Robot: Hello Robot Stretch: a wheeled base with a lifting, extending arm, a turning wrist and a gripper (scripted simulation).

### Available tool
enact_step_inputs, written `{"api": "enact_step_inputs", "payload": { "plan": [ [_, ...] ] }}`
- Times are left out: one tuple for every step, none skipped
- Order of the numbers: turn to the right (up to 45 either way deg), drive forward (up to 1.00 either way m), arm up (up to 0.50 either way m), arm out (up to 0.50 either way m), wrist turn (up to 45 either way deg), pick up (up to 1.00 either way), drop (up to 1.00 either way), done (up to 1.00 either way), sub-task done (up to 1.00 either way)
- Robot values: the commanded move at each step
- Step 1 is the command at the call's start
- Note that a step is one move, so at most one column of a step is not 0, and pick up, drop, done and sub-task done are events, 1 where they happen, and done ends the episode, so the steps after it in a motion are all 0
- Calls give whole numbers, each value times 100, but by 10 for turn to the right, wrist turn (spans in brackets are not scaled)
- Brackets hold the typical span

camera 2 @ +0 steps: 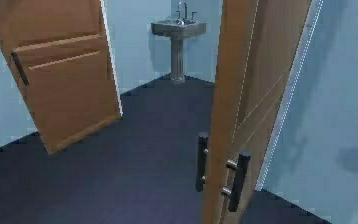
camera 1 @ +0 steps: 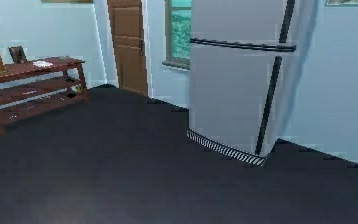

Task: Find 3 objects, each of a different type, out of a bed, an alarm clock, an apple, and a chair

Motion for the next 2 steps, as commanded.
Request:
{"api": "enact_step_inputs", "payload": {
  "plan": [
    [-450,0,0,0,0,0,0,0,0],
    [0,100,0,0,0,0,0,0,0]
  ]
}}
